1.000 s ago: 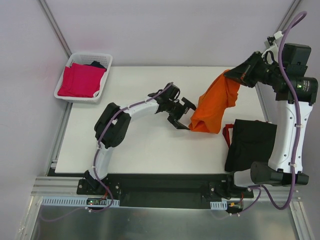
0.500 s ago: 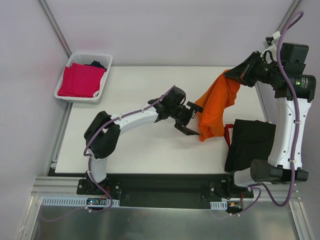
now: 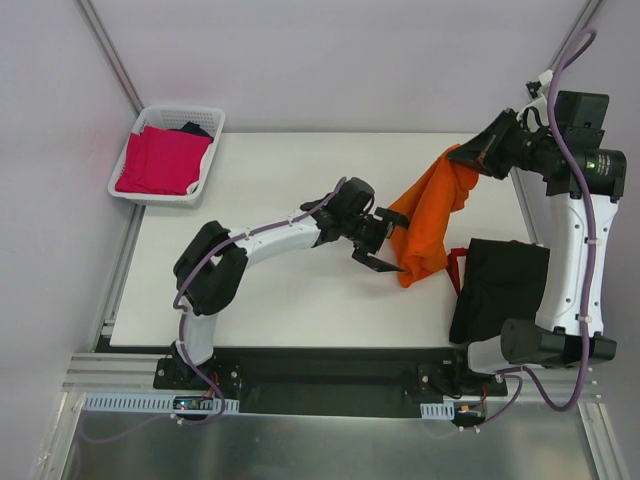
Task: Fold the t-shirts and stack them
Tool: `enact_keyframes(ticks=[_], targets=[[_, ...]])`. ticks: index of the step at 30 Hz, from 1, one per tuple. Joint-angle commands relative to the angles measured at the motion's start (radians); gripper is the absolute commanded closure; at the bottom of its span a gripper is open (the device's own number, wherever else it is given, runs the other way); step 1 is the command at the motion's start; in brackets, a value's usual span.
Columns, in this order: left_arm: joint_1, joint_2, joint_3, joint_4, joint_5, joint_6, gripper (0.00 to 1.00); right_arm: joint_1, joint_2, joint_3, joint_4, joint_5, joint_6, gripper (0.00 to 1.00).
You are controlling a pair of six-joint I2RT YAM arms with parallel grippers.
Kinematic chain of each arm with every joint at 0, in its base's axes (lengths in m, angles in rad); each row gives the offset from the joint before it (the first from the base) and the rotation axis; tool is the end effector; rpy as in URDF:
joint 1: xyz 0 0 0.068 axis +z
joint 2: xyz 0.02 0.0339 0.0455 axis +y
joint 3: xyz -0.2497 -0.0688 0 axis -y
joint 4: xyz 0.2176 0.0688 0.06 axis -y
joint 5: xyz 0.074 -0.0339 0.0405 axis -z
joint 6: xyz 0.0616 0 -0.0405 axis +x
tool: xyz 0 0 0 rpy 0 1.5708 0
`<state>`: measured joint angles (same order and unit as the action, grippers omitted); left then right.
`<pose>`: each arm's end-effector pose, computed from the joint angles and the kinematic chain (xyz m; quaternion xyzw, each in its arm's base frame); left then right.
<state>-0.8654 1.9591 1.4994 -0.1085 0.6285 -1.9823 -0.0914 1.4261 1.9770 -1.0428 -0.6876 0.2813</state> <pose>0.2580 -0.3589 0.2352 0.3159 -0.7860 0.4918 0.2012 0.2477 0.0166 0.4682 -0.0205 0.8259 0.3337 0.4540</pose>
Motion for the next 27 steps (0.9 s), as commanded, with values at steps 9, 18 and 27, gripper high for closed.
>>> enact_keyframes(ticks=[9, 18, 27], targets=[[0.049, 0.066, 0.077, 0.105, 0.023, -0.246, 0.12, 0.002, 0.019, -0.07, -0.003, 0.031, -0.056, 0.99], [0.051, 0.087, 0.145, 0.194, -0.024, -0.398, 0.13, 0.005, -0.004, -0.116, -0.008, 0.048, -0.079, 0.99], [0.054, 0.078, 0.058, 0.274, -0.006, -0.398, 1.0, 0.005, -0.012, -0.132, -0.023, 0.051, -0.102, 0.99]])
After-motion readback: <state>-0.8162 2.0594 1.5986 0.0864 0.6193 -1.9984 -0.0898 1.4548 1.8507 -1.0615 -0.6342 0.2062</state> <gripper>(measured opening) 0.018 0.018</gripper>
